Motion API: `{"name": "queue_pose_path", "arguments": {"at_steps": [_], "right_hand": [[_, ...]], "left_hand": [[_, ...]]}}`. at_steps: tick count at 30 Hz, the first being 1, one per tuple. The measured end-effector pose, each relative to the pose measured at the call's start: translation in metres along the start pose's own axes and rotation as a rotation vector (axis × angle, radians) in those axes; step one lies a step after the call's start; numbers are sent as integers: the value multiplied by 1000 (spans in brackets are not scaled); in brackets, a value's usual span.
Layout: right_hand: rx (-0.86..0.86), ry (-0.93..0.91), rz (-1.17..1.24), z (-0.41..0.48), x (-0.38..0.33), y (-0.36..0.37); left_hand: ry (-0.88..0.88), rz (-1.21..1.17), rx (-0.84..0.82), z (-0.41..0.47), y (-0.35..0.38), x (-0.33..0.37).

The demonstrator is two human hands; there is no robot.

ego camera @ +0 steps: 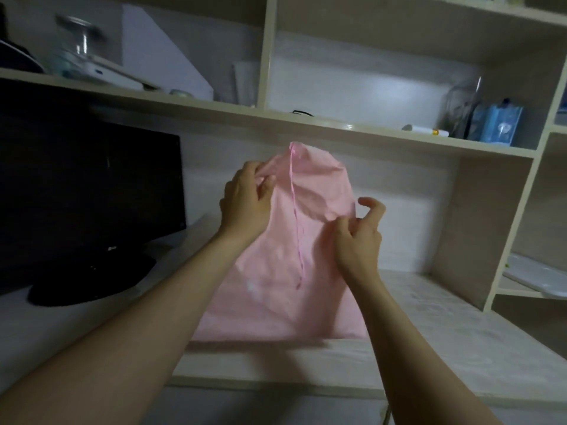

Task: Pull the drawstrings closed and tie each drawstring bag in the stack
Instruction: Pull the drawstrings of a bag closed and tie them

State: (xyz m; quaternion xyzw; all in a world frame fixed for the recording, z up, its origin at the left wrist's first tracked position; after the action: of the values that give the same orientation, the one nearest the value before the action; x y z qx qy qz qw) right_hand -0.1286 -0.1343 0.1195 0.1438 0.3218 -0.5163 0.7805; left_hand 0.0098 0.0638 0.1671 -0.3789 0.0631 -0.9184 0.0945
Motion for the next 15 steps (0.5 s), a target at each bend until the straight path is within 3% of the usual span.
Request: {"name": "queue_pose_path", "arguments": {"at_steps": [3, 9, 13, 15], "right_hand": [[-116, -13, 23, -8, -5, 35], [-309, 64, 96, -26, 30, 119], [-376, 36, 131, -34, 45, 167], [-428, 6, 106, -38, 49, 185]], "left_hand": [[-99, 185, 152, 0, -21, -23], [-23, 424, 341, 15, -48, -64], [31, 550, 311, 20, -42, -97], [-1, 656, 172, 16, -25, -122]]}}
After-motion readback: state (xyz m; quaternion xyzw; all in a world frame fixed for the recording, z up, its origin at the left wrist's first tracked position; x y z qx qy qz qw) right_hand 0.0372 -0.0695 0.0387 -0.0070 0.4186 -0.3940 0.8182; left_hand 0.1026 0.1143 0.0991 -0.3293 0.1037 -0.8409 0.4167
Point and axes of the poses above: each hand's wrist, its own z-axis towards the middle knuckle, its own y-axis out of the palm, x = y × z, the point moved 8 cm from there along z, towards the middle knuckle, and after that the axes turned 10 degrees about -y, right-handed, at the moved point
